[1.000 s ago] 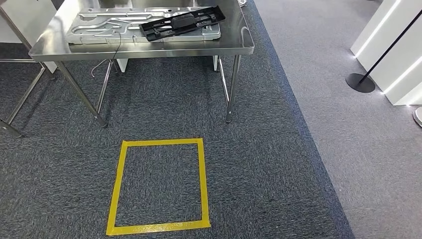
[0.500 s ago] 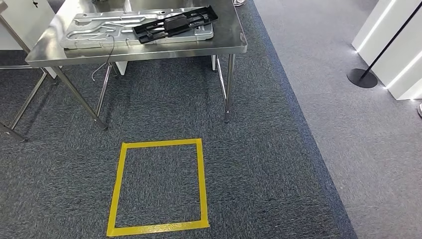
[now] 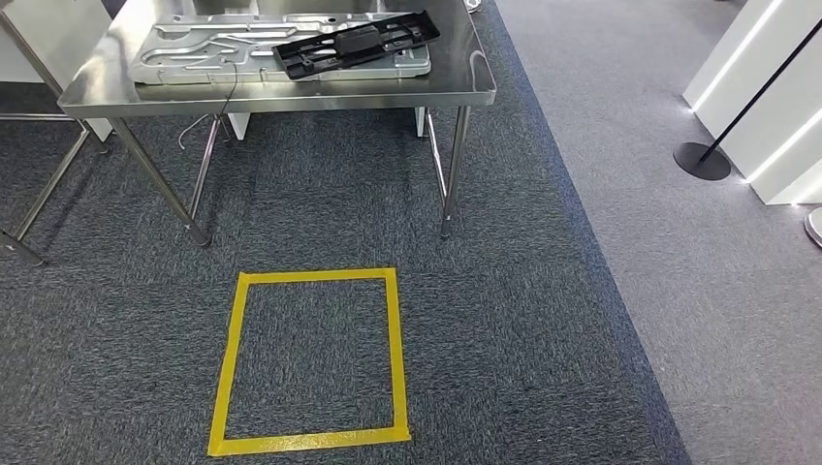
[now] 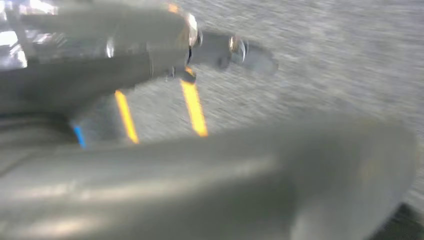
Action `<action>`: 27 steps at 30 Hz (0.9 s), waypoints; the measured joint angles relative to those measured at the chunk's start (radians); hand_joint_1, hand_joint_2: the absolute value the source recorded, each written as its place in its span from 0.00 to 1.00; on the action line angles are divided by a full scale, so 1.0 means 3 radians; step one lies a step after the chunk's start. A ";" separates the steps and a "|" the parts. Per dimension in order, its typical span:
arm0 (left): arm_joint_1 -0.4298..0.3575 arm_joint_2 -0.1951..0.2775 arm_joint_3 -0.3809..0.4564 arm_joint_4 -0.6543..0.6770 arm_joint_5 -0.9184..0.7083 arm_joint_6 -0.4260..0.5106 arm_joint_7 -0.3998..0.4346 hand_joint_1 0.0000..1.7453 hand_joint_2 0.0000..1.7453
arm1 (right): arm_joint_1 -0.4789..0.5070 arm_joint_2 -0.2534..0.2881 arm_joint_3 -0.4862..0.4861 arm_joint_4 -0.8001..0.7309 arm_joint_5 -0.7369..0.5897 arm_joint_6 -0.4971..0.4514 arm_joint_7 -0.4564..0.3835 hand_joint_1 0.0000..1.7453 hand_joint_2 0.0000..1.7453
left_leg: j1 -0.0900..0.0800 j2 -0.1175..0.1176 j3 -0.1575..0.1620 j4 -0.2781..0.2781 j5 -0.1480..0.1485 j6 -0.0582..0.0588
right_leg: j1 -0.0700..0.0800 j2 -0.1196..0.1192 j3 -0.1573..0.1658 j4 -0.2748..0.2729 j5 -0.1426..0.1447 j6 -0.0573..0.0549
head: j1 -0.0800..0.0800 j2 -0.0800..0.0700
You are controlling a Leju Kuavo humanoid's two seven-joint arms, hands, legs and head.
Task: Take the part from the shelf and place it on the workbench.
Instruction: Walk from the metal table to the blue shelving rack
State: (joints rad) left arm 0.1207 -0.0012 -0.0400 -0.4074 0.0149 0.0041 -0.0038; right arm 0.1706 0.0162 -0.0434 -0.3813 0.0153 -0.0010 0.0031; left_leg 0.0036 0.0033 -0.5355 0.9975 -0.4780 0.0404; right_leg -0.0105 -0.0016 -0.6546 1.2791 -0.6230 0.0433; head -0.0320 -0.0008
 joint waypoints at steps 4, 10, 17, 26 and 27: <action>-0.0181 0.0001 0.0038 -0.0255 -0.0018 -0.0004 -0.0003 0.00 0.00 | 0.0194 -0.0020 0.0030 0.0238 -0.0007 -0.0001 0.0002 0.00 0.00 | -0.0012 -0.0018 0.0006 -0.0001 -0.0010 -0.0032 | 0.0024 -0.0012 0.0407 -0.0820 0.0405 -0.0068 | 0.0000 0.0000; 0.0206 -0.0001 0.0063 0.0159 -0.0045 -0.0013 0.0022 0.00 0.00 | -0.0192 -0.0030 0.0057 -0.0230 -0.0036 0.0006 -0.0019 0.00 0.00 | 0.0000 0.0035 -0.0027 0.0145 -0.0127 -0.0146 | 0.0030 0.0061 0.0467 -0.1020 0.0490 -0.0186 | 0.0000 0.0000; 0.0583 0.0018 0.0072 0.0581 -0.0048 -0.0012 0.0021 0.00 0.00 | -0.0549 -0.0031 0.0059 -0.0642 -0.0045 0.0004 -0.0016 0.00 0.00 | 0.0026 0.0013 -0.0271 0.0619 -0.0264 -0.0194 | 0.0021 0.0073 0.0463 -0.1006 0.0480 -0.0183 | 0.0000 0.0000; -0.0126 0.0008 0.0074 -0.0149 -0.0048 -0.0014 0.0004 0.00 0.00 | 0.0133 -0.0030 0.0078 0.0098 -0.0047 0.0003 0.0003 0.00 0.00 | 0.0027 -0.0029 0.0029 -0.0023 0.0007 -0.0039 | 0.0020 0.0016 0.0356 -0.0706 0.0258 -0.0043 | 0.0000 0.0000; -0.0210 0.0009 0.0076 -0.0257 -0.0048 -0.0014 0.0002 0.00 0.00 | 0.0218 -0.0030 0.0079 0.0209 -0.0047 0.0003 0.0004 0.00 0.00 | 0.0025 -0.0045 0.0022 -0.0022 0.0008 -0.0033 | 0.0014 0.0016 0.0244 -0.0479 0.0137 -0.0029 | 0.0000 0.0000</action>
State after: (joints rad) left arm 0.0578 0.0013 -0.0174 -0.4845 0.0004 0.0000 -0.0033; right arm 0.2360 0.0072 -0.0197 -0.3187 0.0011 -0.0001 0.0043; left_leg 0.0111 -0.0101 -0.5290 0.9910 -0.4755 0.0306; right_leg -0.0064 0.0033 -0.5813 1.1354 -0.5818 0.0346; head -0.0320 -0.0008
